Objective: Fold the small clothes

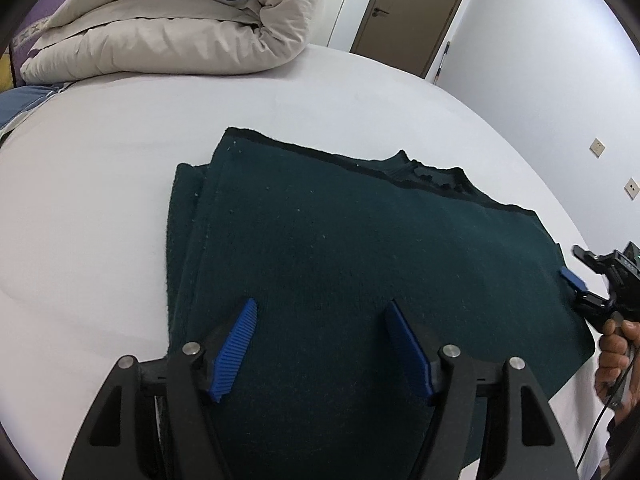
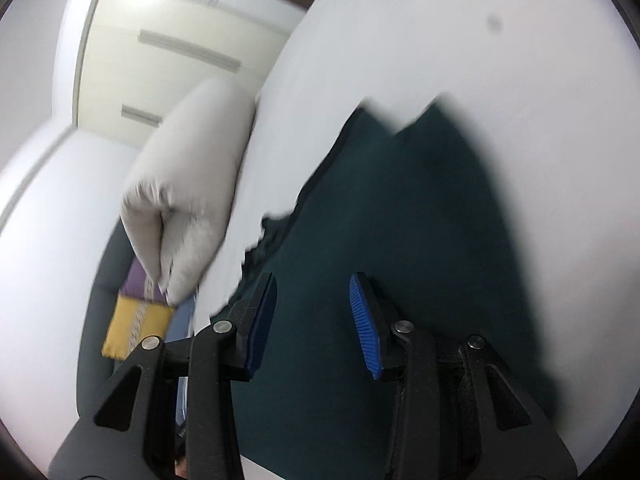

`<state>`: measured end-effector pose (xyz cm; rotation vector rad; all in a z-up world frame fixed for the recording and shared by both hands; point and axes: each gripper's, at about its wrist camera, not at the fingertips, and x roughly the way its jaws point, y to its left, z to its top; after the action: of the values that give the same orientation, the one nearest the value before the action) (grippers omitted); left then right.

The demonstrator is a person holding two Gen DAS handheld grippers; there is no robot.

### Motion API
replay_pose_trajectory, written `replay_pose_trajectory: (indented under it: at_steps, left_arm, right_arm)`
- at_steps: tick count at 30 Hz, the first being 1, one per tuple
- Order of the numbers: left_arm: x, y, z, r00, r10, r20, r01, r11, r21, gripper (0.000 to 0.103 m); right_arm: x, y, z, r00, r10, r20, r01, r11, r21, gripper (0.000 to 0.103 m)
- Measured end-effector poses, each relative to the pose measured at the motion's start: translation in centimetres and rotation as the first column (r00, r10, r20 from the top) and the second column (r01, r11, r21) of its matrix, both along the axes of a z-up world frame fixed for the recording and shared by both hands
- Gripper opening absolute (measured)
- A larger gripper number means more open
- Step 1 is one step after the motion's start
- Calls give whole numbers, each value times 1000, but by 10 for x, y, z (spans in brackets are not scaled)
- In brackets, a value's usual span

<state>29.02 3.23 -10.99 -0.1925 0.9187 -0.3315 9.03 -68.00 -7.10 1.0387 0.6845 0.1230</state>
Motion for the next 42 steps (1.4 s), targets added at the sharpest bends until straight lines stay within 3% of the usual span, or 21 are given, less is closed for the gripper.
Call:
replay_pose_trajectory:
  at_steps: [3,8,11,17,24,37,42]
  left_arm:
    - [-6,3,9,1000,17,-9,-17,1000,-17,70]
    - [-25,-7,23,1000,-19,6,19,998,-53,71]
    - [-36,-19,20,999,-41,-10,41,996,-77,71]
    - [-45,-32,15,997,-69,-23,66,994,-91,71]
    - [-41,-36,15,997,-68,-20,66,993,-97,71]
    - [-29,-36,8,997,-71,-40,65,990,-129,73]
    - [-26,-36,6,996,-72,-53,65,989,-130,73]
  right_arm:
    - [-28,-23,20,997,-74,-23,71,991,-114,42]
    - [-65,-48,19,995,-84,-56,76,989,-130,44]
    - [-71,-57,2,992,-81,-98,75,995,-64,44]
    - [-45,-38,-20,993,1,-122,5,999,50,43]
    - [-14,-32,-29,980,86,-178,-67,992,112,42]
    - [9,-1,-27,949,196,-246,-179,980,90,41]
    - [10,-5,-36,944,190,-270,-166,980,109,23]
